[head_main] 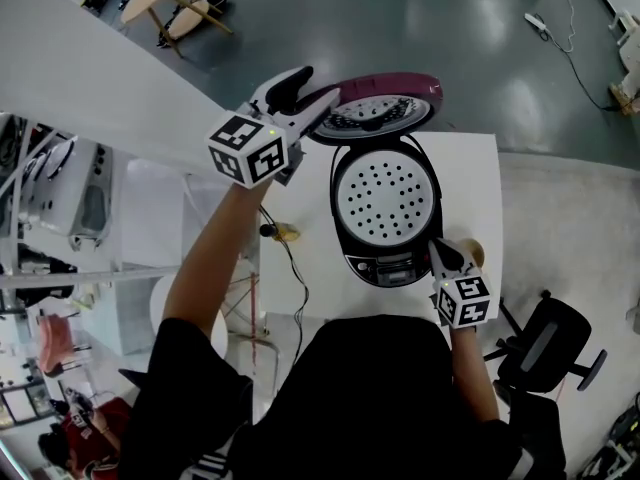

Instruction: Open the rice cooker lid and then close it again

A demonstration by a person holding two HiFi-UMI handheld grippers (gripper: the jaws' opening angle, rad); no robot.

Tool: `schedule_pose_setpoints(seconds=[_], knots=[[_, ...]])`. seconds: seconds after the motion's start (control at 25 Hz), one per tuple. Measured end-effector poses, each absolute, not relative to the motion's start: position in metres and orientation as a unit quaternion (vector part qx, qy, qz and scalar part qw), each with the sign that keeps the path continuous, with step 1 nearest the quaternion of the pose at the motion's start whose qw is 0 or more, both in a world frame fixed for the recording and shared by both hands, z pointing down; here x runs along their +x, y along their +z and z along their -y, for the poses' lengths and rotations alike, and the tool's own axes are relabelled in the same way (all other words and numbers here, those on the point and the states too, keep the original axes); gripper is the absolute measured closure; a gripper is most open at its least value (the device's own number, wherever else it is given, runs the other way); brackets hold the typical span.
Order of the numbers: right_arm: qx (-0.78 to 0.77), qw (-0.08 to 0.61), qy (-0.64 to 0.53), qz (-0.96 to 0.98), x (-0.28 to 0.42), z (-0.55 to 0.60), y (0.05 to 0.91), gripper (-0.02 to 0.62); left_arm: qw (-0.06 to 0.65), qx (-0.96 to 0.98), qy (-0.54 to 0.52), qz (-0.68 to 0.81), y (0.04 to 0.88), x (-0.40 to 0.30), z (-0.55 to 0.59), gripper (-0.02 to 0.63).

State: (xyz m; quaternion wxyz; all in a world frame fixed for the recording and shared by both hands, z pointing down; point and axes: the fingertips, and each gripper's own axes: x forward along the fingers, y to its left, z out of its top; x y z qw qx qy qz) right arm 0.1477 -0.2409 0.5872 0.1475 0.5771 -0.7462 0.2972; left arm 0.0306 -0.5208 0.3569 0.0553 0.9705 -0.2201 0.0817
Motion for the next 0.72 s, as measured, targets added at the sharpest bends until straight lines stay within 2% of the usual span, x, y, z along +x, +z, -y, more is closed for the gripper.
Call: schedule_pose_setpoints(seconds=[0.16, 0.72], knots=[[0.589, 0.132, 0.318, 0.731, 0.15, 0.233, 0.59, 0.595, 0.024, 0.974, 0.115, 0.195, 0.363, 0.037, 0.513, 0.365], [0.589, 0.129, 0.305, 0.737, 0.131, 0.216, 0.572, 0.595, 0.021, 0.981, 0.169, 0.097, 0.374, 0.039, 0.465, 0.399]])
